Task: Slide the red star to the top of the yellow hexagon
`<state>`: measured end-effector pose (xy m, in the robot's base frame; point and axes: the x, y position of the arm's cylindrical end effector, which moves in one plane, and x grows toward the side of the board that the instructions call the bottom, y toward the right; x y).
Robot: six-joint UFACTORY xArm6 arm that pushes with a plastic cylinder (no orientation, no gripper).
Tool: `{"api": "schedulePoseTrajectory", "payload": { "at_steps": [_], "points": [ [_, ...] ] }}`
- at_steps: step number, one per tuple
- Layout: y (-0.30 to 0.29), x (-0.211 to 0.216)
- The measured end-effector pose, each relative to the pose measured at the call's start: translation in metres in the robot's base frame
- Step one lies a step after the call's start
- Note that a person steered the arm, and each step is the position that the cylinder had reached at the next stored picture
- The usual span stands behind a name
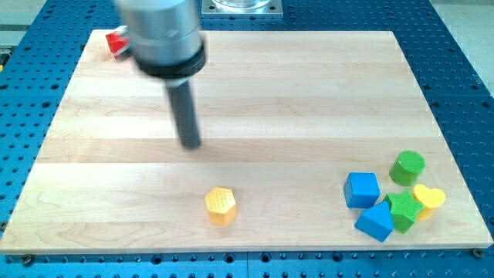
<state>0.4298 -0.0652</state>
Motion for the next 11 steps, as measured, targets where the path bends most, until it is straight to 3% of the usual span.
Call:
{"api": "schedulePoseTrajectory", "payload": {
  "at_steps": [1, 2, 3, 4, 5, 6, 7, 9, 11],
  "points": [
    [0.015, -0.099],
    [-0.055, -0.182],
    [-0.114, -0.239],
    [-0.155, -0.238],
    [-0.236, -0.217],
    [-0.185, -0.18],
    [-0.176, -0.192],
    [-0.176, -0.127],
    [-0.186, -0.124]
  ]
}}
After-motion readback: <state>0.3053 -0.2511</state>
